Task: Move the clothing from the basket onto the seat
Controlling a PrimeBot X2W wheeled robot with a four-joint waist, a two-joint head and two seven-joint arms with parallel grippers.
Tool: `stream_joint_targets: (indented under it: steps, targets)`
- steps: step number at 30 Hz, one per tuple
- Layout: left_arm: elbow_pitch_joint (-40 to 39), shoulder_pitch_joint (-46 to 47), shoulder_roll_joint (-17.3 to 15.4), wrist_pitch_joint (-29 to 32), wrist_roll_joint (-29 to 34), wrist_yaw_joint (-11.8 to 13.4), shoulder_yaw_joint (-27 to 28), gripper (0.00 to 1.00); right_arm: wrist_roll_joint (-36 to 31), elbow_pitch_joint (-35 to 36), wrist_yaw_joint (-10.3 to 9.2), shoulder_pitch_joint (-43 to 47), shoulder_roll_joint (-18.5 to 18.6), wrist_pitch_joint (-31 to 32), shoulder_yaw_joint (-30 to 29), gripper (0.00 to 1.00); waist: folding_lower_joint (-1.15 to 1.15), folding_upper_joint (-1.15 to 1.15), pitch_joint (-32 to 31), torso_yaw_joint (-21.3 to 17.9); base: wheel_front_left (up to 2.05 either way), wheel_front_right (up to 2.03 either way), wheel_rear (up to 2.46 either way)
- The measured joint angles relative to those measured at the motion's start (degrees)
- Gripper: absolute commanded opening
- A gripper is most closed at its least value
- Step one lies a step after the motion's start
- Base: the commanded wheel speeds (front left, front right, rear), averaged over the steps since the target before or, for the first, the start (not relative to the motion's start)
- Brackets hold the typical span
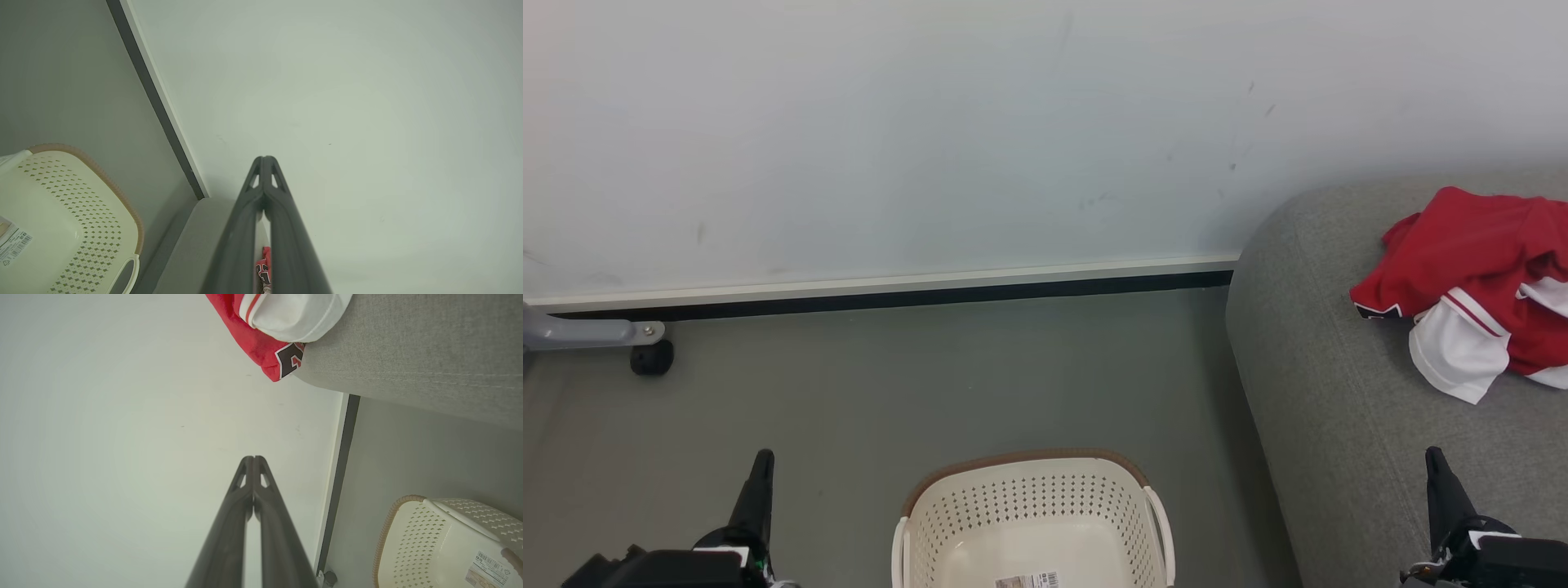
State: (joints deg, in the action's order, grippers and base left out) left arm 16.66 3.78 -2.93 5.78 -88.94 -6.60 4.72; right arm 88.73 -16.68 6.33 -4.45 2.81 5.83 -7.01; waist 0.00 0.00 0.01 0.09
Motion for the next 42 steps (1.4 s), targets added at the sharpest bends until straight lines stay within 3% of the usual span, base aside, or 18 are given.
stream_joint_targets:
  steps: [6, 42]
  targets:
    - [0.26, 0.8, 0.46, 0.73, -2.69, -0.49, 0.46, 0.0, 2.69, -0.44, 0.49, -0.64, -0.26, 0.67, -0.64, 0.0, 0.0, 0.0, 0.09, -0.09, 0.0, 0.0, 0.0]
    - [0.29, 0.8, 0.46, 0.73, -2.69, -0.49, 0.49, 0.0, 2.7, -0.45, 0.56, -0.81, -0.29, 0.66, -0.63, 0.0, 0.0, 0.0, 0.09, -0.09, 0.0, 0.0, 0.0]
